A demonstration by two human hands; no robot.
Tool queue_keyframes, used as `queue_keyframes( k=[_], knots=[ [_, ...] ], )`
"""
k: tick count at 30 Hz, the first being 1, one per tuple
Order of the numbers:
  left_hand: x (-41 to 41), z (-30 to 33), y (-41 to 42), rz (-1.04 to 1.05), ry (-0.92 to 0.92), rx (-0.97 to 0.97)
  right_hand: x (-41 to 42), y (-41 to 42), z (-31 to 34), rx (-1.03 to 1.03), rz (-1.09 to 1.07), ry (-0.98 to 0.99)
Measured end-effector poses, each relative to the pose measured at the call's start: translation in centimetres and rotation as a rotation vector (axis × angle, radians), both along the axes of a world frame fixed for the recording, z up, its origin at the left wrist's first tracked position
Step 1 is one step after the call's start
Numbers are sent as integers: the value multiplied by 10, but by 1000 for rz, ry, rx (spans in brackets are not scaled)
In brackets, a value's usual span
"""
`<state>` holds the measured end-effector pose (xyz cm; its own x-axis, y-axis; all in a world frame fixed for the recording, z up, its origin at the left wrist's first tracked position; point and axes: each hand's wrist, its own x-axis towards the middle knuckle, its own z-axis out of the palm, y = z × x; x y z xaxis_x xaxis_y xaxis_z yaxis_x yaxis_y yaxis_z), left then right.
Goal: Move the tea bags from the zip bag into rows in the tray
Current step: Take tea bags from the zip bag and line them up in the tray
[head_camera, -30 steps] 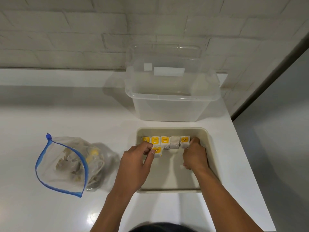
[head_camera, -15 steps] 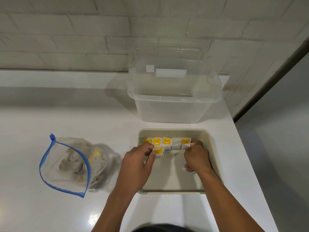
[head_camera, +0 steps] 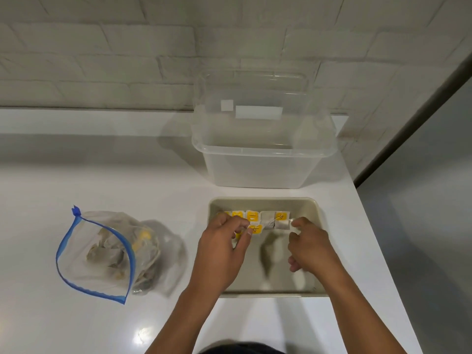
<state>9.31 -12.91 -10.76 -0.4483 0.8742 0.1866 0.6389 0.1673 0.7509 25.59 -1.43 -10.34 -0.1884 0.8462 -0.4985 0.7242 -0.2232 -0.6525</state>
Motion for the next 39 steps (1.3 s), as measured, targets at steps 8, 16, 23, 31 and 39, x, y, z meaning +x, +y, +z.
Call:
queue_keyframes(
  k=[8,16,23,31,39],
  knots=[
    [28,-2,54,-139,-157,-152,20,-11,25,125,49,20],
    [45,-36,102,-146,-250,-403,35,-5,20,474,-62,-167],
    [59,-43,122,-37,-395,-463,45,2,13,357,-61,-168],
    [56,-34,123,-128,-130,-556,45,6,13,341,-37,-186],
    [68,-33,122,-65,31,-484,46,6,11,345,-27,-217]
  ],
)
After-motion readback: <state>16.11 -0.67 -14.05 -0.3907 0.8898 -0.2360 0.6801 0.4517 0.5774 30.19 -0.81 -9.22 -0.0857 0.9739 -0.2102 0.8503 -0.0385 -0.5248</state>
